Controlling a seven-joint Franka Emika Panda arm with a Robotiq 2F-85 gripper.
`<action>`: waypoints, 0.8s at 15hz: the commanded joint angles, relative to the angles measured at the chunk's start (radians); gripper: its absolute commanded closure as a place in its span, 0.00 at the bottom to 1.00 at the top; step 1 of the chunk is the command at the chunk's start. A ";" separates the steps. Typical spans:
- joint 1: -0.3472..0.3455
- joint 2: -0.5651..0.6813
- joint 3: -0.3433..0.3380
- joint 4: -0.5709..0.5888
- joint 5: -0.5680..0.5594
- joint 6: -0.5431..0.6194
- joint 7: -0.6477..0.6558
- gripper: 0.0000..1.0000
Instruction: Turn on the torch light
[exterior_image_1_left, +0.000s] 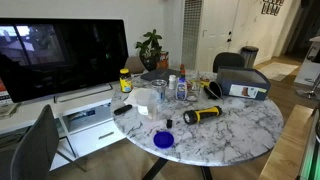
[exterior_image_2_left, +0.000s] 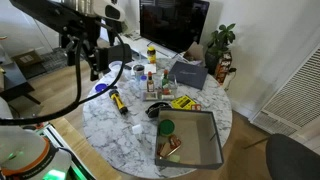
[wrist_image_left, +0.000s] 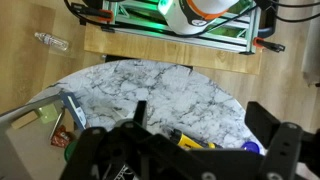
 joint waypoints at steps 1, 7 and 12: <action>0.007 0.000 -0.005 0.002 -0.002 -0.002 0.004 0.00; 0.007 0.000 -0.005 0.002 -0.002 -0.002 0.004 0.00; 0.045 0.031 0.035 0.002 0.005 0.025 -0.002 0.00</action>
